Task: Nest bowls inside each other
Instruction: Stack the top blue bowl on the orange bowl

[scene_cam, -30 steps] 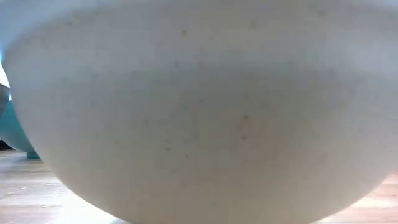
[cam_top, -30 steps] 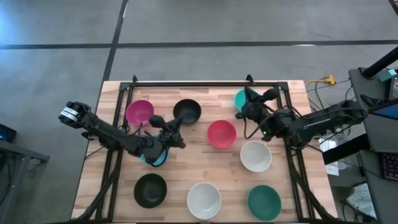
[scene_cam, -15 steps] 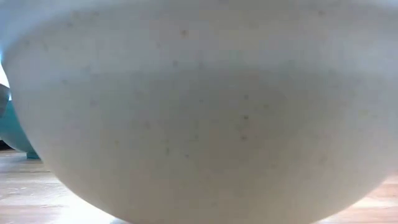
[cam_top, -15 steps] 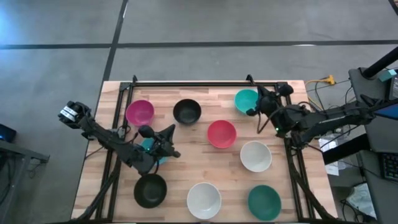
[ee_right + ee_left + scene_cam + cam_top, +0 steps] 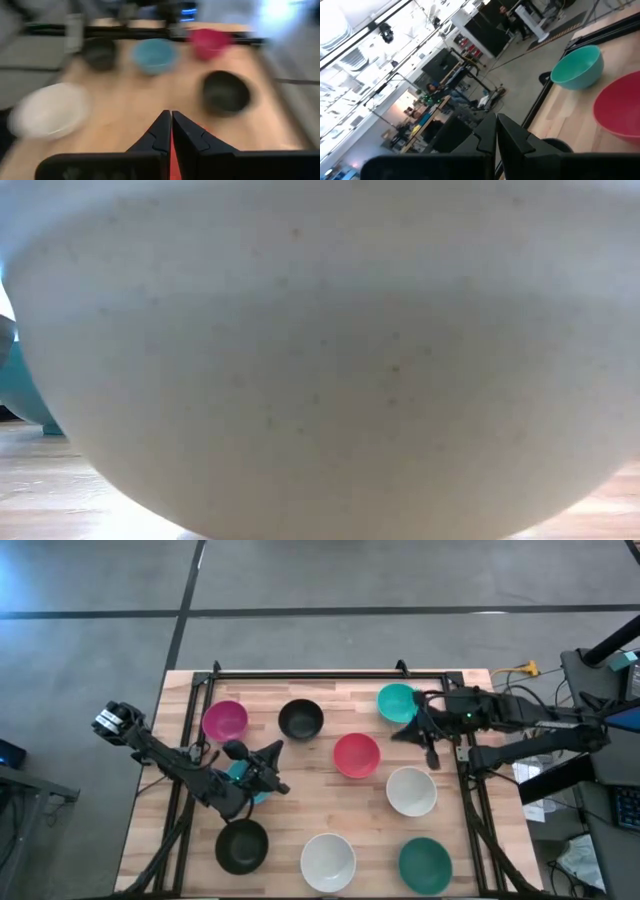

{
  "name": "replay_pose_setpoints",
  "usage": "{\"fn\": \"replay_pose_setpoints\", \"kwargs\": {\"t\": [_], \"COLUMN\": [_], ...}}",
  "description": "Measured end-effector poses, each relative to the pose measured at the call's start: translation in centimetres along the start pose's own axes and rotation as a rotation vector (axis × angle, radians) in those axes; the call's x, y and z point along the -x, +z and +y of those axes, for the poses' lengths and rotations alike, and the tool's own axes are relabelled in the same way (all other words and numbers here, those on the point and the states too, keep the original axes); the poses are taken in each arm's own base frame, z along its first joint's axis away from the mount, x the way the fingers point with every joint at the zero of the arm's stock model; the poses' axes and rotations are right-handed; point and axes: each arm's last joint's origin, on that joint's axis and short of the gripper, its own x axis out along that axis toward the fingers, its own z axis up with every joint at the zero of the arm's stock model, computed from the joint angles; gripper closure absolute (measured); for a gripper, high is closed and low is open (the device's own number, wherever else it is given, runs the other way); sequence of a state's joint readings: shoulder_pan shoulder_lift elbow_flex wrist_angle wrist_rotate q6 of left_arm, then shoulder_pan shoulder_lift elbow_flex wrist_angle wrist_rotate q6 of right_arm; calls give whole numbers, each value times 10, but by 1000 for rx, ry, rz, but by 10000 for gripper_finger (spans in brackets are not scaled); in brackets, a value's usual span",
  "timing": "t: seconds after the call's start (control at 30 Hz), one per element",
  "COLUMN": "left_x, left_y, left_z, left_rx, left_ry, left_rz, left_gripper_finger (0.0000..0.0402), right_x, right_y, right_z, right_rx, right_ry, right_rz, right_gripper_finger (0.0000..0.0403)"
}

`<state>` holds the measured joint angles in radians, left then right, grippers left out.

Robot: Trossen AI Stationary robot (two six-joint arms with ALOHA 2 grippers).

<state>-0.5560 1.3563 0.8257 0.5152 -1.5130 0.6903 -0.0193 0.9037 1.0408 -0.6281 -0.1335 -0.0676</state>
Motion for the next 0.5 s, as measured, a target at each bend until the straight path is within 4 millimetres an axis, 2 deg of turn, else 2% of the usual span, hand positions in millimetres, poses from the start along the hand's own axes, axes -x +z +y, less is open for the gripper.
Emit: {"fn": "replay_pose_setpoints", "kwargs": {"t": [0.13,0.3,0.4,0.5], "left_x": [0,0,-1,0], "left_y": [1,-4,-7,-7], "left_z": [2,2,4,11], "left_rx": [7,-10,-2,58], "left_ry": [-8,-18,-76,-183], "left_rz": [-7,-15,-62,-149], "left_gripper_finger": [402,402,402,402], "right_x": [-11,-30,-43,-54], "right_y": [0,-13,-24,-33], "right_z": [3,2,-1,-8], "right_rx": [-13,-72,-89,-91], "right_ry": [180,199,137,-59], "right_rz": [53,217,349,498], "right_gripper_finger": [394,394,394,394]}}
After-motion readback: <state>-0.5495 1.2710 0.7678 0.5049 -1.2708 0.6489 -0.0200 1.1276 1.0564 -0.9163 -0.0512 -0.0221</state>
